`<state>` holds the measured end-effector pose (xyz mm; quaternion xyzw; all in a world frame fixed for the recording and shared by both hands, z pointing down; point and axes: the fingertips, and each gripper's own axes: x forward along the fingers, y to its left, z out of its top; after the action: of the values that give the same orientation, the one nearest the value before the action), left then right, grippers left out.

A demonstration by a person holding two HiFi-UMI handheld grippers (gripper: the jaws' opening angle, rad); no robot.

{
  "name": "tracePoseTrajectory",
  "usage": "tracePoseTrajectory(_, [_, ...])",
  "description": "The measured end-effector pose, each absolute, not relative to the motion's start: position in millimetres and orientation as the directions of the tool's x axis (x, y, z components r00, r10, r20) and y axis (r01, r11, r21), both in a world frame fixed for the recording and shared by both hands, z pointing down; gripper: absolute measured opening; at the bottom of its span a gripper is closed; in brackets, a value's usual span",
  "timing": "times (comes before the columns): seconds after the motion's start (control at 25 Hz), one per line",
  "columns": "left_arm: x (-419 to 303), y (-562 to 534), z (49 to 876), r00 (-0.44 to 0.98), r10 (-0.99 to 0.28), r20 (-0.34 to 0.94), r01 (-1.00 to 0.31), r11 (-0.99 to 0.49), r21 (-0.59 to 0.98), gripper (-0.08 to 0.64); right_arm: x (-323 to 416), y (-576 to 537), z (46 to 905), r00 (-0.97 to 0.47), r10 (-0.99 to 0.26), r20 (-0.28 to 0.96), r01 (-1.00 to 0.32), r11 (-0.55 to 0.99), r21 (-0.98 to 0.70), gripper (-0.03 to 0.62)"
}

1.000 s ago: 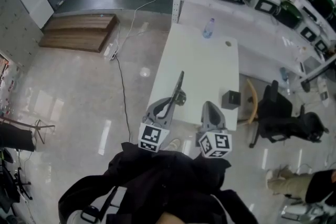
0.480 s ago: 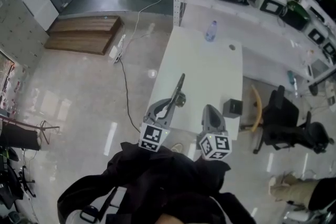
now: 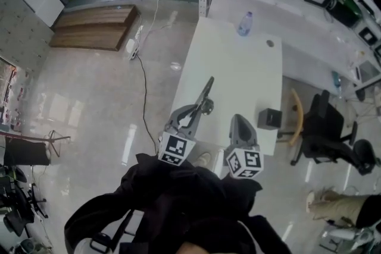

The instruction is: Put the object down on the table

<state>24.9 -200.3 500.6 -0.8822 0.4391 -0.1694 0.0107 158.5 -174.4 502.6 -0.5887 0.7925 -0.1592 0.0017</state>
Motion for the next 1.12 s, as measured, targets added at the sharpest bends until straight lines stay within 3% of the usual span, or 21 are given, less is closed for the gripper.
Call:
tracePoseTrajectory(0.48, [35,-242,553,0.574,-0.707,0.412,-0.692,-0.688,-0.217,0.032,162,-194,545,-0.256,-0.928,0.271,-0.943,0.179,-0.28,0.002])
tracePoseTrajectory(1.12, [52,-276,640,0.529,-0.574,0.625,-0.452,-0.814,-0.364,0.032,167,-209,591,-0.217,-0.909,0.355,-0.942,0.099,-0.322,0.002])
